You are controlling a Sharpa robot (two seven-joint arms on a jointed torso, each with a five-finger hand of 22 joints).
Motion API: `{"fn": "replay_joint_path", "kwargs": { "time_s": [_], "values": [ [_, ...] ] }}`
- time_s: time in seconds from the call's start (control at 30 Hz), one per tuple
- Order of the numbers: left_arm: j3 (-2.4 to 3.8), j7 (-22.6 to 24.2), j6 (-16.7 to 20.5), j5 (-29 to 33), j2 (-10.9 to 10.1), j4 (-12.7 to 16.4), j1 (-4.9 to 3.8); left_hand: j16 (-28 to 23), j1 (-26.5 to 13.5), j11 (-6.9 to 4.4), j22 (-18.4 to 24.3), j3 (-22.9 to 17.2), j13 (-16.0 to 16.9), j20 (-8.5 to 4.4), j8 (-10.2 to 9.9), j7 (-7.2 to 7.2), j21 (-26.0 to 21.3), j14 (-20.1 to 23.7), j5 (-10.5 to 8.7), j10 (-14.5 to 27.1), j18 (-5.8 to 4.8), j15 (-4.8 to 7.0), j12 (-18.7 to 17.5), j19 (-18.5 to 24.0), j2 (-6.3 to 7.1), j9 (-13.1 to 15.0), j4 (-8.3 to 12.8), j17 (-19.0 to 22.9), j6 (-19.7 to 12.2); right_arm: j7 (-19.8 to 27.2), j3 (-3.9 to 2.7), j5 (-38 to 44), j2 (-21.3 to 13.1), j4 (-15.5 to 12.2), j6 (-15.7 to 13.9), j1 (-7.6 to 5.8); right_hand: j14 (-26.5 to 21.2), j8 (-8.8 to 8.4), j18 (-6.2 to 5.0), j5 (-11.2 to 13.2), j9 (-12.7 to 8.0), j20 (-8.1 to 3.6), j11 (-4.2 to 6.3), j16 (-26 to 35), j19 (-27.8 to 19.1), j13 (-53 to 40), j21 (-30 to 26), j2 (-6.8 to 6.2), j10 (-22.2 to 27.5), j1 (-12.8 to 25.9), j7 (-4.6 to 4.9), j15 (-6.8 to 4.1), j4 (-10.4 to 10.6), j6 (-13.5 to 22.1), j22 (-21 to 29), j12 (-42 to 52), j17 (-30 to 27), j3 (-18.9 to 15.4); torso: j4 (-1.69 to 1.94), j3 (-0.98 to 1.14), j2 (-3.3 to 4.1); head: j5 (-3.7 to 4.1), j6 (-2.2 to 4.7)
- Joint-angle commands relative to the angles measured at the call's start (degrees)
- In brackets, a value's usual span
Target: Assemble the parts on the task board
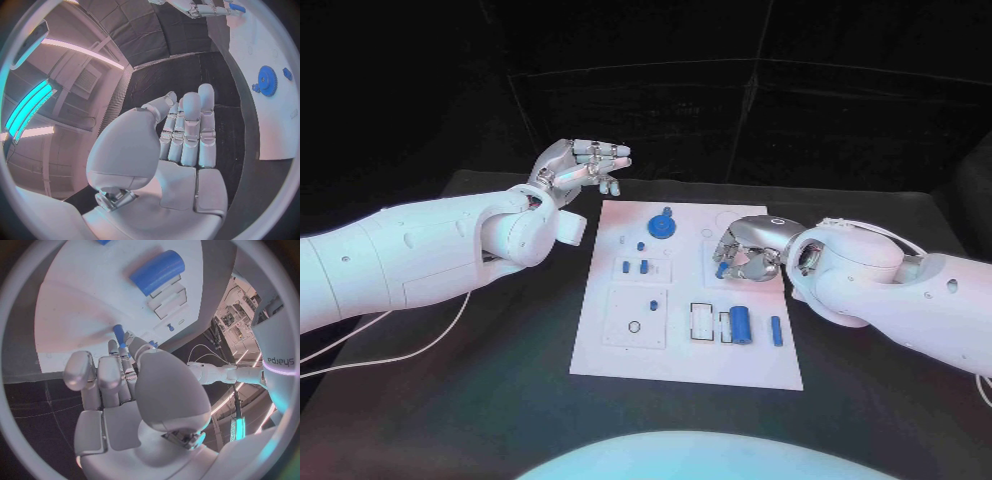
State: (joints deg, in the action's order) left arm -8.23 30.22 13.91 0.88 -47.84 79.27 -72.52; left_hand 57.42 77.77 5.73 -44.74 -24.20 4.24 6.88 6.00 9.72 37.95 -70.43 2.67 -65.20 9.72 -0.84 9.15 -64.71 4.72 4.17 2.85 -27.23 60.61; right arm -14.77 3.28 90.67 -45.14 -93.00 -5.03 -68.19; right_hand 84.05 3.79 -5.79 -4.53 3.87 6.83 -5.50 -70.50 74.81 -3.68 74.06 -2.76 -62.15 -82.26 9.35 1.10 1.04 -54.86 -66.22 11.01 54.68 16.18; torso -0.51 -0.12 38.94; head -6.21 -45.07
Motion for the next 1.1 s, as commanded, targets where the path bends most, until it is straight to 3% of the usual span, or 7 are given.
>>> {"fn": "replay_joint_path", "kwargs": {
  "time_s": [0.03, 0.43, 1.1],
  "values": [
    [0.04, 0.7, -0.5, 0.4, 0.0, 0.0, -0.07, -0.2, 0.2, 0.16, 0.1, 0.4, 0.0, -0.07, 0.1, 0.25, -0.2, 0.4, 0.29, 0.4, 0.78, -0.14, 0.3, 0.1, -0.04, -0.1, 0.0, 0.1, -0.2, -1.0, 0.02, 0.4, 0.2, 0.3, 1.4, -0.04, 0.0, 0.36, 0.27, -0.1, 0.1, -0.15, 0.12, -0.4, 0.7, 0.0, 0.5, 0.50, -0.8, -0.2, -0.01, -0.60, 0.1, -0.9, -0.5, 0.2, 0.2, 0.8, -0.04, -0.03, -0.03, -0.04, -0.10],
    [0.04, 0.3, -0.8, 2.2, 0.0, 0.0, -0.07, -0.2, 0.2, 0.19, 0.1, 0.4, 0.0, -0.06, 0.1, 0.30, -0.2, 0.4, 0.29, 0.4, 0.77, -0.16, 0.3, 0.1, -0.07, -0.1, 0.0, 0.1, -0.2, -1.0, 0.10, 0.4, 0.6, 0.6, 2.0, 0.04, 0.0, 0.44, 0.30, 0.0, 0.1, -0.22, 0.06, -0.3, 0.7, 0.1, 0.6, -0.28, -1.2, -0.1, 0.08, -0.58, 0.1, -1.9, -0.6, -0.6, 0.0, 1.8, -0.02, -0.04, -0.04, -0.06, -0.14],
    [0.04, 0.3, -1.0, 2.3, 0.0, -0.1, -0.08, -0.2, 0.2, 0.19, 0.1, 0.4, 0.0, -0.06, 0.1, 0.30, -0.2, 0.4, 0.29, 0.4, 0.77, -0.16, 0.3, 0.1, -0.07, -0.1, 0.0, 0.1, -0.2, 0.2, 0.12, -0.1, 0.7, 0.5, -0.2, 0.13, 0.1, 1.04, 0.50, -0.1, 0.3, -0.31, 0.37, -0.8, 1.3, -0.1, 1.3, -0.96, -3.8, 1.0, -0.06, -0.79, 1.2, -5.0, -1.6, -1.1, 0.5, 3.2, -0.02, 0.00, 0.01, 0.02, -0.12]
  ]
}}
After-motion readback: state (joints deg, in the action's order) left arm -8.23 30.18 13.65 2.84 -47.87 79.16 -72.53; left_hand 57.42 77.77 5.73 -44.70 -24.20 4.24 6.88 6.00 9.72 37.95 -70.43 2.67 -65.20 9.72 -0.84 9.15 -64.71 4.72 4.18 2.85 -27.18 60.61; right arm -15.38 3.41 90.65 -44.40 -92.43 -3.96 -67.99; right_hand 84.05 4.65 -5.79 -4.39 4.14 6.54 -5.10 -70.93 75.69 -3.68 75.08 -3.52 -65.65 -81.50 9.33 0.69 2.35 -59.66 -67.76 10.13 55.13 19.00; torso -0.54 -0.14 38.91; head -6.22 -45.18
